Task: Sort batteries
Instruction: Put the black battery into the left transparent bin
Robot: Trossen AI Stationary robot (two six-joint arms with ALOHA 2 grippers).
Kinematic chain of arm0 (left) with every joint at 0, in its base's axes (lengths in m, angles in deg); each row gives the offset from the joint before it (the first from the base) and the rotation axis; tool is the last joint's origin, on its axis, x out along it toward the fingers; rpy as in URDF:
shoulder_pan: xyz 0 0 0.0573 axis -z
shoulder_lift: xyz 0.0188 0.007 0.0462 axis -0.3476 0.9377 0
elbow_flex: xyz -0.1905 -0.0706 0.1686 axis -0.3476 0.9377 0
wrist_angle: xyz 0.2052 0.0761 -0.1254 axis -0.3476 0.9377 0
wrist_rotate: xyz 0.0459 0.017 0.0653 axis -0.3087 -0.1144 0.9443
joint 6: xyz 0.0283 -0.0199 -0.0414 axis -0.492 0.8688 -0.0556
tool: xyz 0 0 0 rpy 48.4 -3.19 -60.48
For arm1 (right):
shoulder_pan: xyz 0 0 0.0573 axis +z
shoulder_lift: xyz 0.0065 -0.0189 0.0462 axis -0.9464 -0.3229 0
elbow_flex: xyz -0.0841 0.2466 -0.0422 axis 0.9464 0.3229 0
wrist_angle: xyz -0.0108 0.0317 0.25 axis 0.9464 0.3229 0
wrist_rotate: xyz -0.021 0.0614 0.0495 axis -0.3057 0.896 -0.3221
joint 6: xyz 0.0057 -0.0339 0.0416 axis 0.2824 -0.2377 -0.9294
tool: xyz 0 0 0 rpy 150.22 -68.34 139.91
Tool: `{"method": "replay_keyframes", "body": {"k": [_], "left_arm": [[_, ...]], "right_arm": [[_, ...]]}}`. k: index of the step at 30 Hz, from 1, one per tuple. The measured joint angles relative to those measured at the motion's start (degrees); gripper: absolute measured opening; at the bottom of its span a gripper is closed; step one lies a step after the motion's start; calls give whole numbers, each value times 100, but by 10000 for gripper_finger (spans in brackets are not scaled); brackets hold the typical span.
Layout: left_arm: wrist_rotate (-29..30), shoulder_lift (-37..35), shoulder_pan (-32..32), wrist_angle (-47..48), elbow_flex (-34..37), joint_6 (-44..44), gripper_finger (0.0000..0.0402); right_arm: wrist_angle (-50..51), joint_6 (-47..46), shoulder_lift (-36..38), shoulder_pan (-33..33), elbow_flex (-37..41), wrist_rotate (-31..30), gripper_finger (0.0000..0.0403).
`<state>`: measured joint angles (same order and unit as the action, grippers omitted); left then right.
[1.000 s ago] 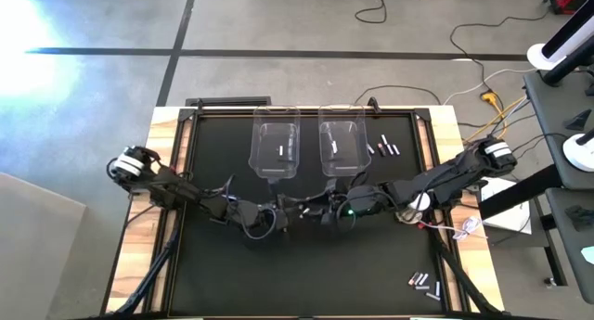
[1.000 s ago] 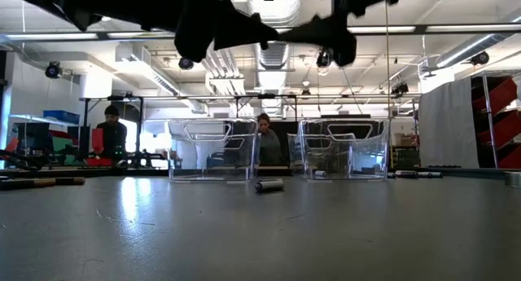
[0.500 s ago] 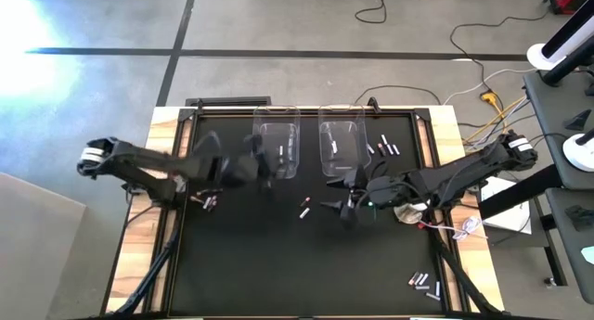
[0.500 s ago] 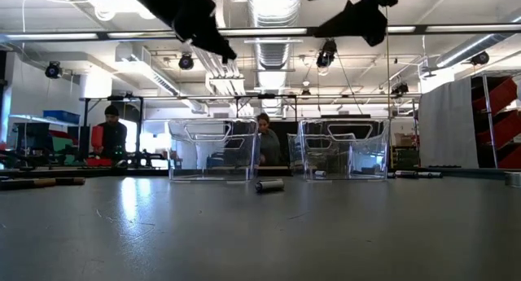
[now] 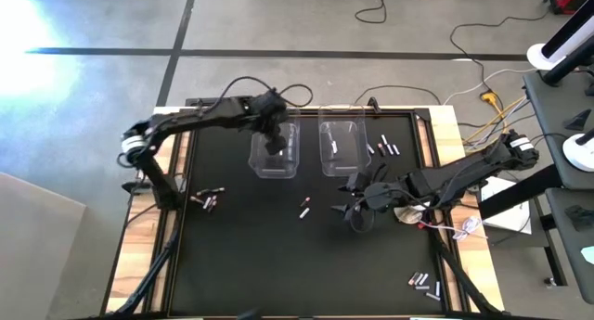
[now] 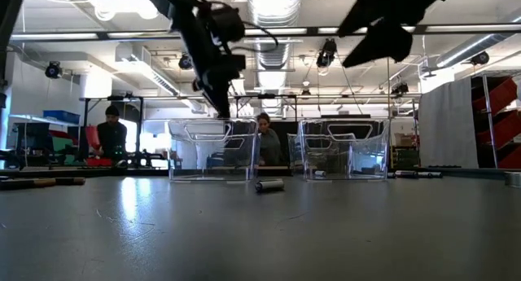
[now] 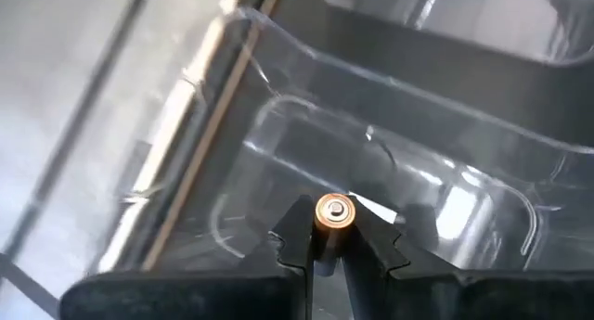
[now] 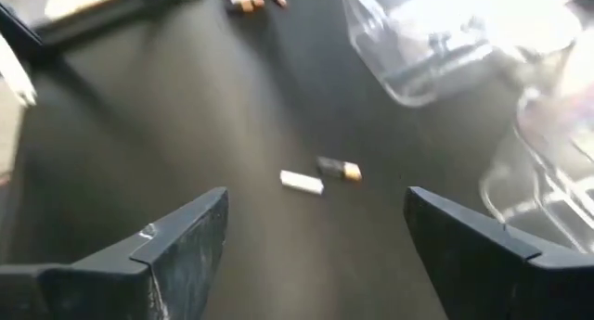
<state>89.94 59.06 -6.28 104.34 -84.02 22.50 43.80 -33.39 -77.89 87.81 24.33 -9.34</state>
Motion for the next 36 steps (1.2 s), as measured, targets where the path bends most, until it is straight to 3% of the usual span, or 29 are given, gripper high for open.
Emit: {"method": "replay_keyframes", "body": {"k": [8,23,36], "left_arm": [[-197,829,-39,65,-75,276,17],[-295,1650,-39,57,-34,404,17],[-313,1810,-39,-40,17,413,34]], "right_arm": [[418,-106,38,37,2,128,310],[461,-178,39,37,15,194,318],[457,-165,38,37,24,195,329]]}}
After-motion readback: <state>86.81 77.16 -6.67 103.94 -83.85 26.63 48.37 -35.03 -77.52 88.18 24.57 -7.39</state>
